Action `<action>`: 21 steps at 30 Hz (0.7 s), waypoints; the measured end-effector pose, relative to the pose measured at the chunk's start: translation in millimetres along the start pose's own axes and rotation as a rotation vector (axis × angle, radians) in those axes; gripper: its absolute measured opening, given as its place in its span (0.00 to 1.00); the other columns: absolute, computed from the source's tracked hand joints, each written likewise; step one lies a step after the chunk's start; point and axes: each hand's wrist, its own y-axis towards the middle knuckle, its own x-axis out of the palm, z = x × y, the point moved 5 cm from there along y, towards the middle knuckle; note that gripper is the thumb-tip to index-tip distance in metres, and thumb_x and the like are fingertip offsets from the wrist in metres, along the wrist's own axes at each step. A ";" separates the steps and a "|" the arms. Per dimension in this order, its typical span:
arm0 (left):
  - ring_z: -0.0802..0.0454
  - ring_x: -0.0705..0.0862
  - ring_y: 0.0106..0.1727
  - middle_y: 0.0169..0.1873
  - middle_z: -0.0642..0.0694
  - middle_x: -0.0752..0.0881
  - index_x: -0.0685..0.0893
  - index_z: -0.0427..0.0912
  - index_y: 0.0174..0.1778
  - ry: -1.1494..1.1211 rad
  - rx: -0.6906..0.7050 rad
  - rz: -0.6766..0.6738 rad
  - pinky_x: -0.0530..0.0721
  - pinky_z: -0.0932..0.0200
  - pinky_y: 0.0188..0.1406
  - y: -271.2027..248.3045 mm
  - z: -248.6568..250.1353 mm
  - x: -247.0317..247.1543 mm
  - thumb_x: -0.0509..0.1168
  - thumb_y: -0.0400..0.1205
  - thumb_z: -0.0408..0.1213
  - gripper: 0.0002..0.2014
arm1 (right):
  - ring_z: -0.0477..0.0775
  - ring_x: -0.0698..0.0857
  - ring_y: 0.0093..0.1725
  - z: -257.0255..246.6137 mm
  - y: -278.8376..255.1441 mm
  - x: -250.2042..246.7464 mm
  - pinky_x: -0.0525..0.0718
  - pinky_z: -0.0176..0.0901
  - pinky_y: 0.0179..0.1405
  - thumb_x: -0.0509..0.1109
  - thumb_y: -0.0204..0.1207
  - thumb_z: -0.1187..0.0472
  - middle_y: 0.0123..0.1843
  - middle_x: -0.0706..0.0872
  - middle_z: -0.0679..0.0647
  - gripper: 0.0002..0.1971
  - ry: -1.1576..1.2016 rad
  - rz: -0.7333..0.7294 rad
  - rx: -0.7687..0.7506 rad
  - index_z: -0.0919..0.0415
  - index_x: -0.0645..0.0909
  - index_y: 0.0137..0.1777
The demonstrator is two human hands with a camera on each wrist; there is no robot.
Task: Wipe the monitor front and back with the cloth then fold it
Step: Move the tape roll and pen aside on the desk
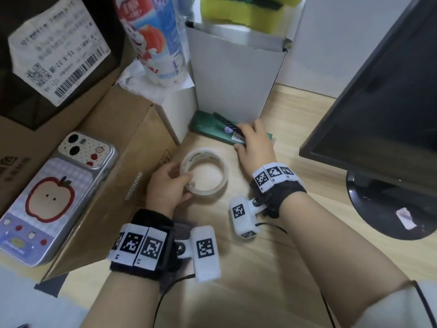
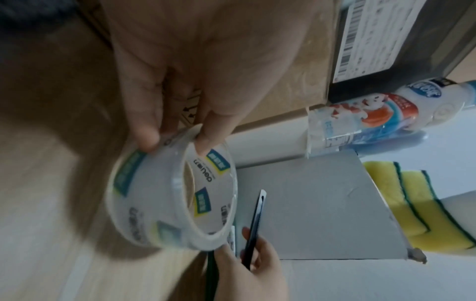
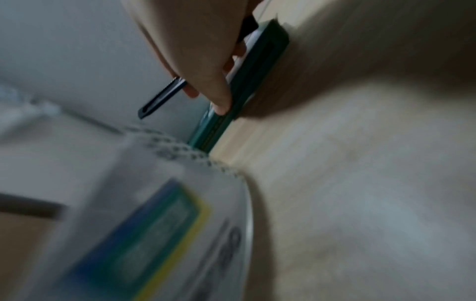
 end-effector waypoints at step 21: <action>0.53 0.69 0.74 0.74 0.48 0.71 0.63 0.45 0.77 0.253 0.443 0.105 0.64 0.61 0.72 -4.7 17.1 35.6 0.80 0.62 0.34 0.48 | 0.49 0.70 0.48 26.9 -58.1 -12.7 0.63 0.25 0.49 0.61 0.77 0.71 0.49 0.71 0.59 0.14 0.186 0.236 0.178 0.67 0.81 0.60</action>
